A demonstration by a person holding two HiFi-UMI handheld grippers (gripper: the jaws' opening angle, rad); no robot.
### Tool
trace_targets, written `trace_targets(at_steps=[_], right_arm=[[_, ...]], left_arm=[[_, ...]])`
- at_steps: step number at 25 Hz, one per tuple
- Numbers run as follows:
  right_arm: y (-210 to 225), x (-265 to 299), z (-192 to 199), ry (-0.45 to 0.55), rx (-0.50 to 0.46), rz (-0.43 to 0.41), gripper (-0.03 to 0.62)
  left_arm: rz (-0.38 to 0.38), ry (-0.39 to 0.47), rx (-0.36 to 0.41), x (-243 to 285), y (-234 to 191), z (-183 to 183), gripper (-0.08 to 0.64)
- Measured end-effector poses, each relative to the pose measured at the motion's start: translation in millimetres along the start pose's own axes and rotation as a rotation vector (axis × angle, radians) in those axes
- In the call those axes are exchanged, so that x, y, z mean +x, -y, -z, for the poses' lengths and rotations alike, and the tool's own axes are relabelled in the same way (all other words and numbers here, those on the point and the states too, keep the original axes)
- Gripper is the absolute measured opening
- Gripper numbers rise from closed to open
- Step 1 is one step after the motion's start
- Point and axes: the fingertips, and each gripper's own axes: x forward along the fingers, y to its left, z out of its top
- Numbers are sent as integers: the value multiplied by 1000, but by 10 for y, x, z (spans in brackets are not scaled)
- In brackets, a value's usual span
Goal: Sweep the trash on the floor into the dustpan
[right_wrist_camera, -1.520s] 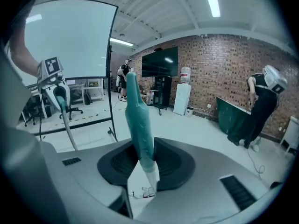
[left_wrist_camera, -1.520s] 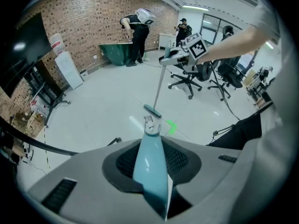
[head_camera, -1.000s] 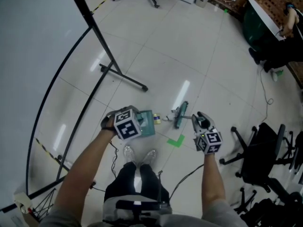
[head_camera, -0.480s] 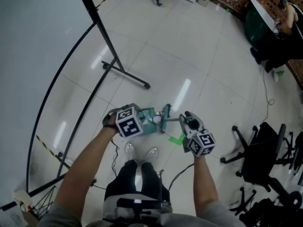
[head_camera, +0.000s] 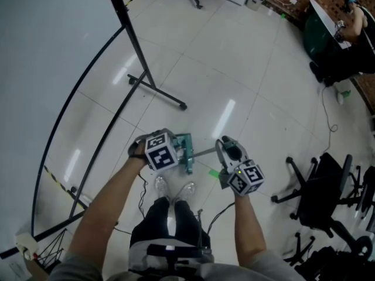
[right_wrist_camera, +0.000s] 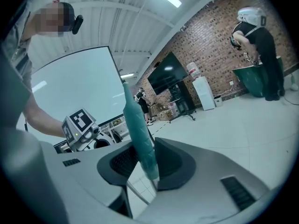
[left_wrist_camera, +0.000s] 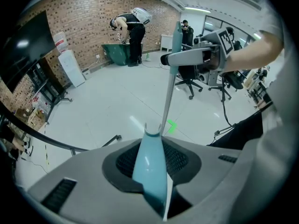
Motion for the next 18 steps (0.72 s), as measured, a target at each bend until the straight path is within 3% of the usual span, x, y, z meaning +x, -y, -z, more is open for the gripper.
trace_targets(at_steps=[7,18], right_arm=[[-297,90,-24,13,-41,-41,97],[-476,-1,-615,105,-153,-38,84]], left_arm=[[-9,1,-8,-24,13,112,97],[-37,73,-88,-115,35,248,95]])
